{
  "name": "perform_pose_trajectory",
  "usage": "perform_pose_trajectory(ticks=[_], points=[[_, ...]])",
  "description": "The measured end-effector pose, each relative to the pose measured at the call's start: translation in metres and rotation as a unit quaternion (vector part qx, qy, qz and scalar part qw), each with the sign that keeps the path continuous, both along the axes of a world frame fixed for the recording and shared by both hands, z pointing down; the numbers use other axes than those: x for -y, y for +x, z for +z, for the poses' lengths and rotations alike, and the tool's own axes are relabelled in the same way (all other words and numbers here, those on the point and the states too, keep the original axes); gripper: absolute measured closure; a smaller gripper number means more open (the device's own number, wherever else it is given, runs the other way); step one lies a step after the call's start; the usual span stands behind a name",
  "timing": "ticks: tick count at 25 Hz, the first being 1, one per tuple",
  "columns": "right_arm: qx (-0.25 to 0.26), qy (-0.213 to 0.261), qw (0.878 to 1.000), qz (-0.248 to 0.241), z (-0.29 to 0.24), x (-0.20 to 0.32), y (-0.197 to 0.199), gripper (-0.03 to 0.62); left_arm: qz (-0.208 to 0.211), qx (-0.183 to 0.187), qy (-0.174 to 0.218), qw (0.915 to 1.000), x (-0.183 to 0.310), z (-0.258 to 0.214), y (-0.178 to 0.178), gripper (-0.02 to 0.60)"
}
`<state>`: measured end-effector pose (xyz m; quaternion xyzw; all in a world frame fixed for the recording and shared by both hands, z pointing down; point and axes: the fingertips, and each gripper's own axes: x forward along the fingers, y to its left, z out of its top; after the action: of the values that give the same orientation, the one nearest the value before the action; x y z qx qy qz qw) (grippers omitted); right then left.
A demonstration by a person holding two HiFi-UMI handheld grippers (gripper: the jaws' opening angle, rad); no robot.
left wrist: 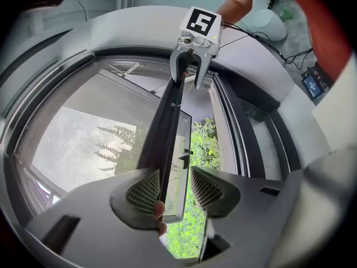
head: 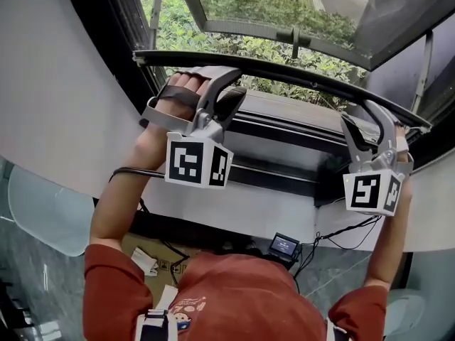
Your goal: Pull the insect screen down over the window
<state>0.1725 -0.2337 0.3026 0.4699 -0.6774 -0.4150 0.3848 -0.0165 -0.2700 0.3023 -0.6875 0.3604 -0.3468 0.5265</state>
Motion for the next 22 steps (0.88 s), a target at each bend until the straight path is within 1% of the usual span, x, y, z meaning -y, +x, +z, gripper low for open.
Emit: perform_pose_trajectory(ticks=[2, 6, 10, 15, 20, 22], points=[[0.000, -0.006, 1.000, -0.001, 0.001, 0.000, -0.001, 0.378, -0.002, -0.004, -0.005, 1.0000, 0.000, 0.001, -0.001, 0.405], [-0.001, -0.022, 1.000, 0.000, 0.009, 0.000, -0.001, 0.378, -0.004, 0.000, -0.018, 0.9998, 0.001, 0.008, -0.001, 0.405], [0.018, -0.036, 0.999, 0.001, 0.017, -0.002, -0.001, 0.378, -0.004, -0.004, -0.031, 0.9995, 0.000, 0.017, -0.001, 0.405], [0.025, -0.065, 0.998, 0.004, 0.046, -0.003, -0.001, 0.378, -0.002, 0.004, -0.057, 0.9983, -0.001, 0.046, -0.001, 0.405], [0.044, -0.079, 0.996, -0.002, 0.057, -0.006, -0.003, 0.362, -0.001, -0.017, -0.069, 0.9975, -0.003, 0.057, -0.001, 0.405], [0.053, -0.082, 0.995, -0.005, 0.056, -0.005, -0.003, 0.362, -0.001, -0.017, -0.069, 0.9975, -0.003, 0.056, -0.001, 0.405]])
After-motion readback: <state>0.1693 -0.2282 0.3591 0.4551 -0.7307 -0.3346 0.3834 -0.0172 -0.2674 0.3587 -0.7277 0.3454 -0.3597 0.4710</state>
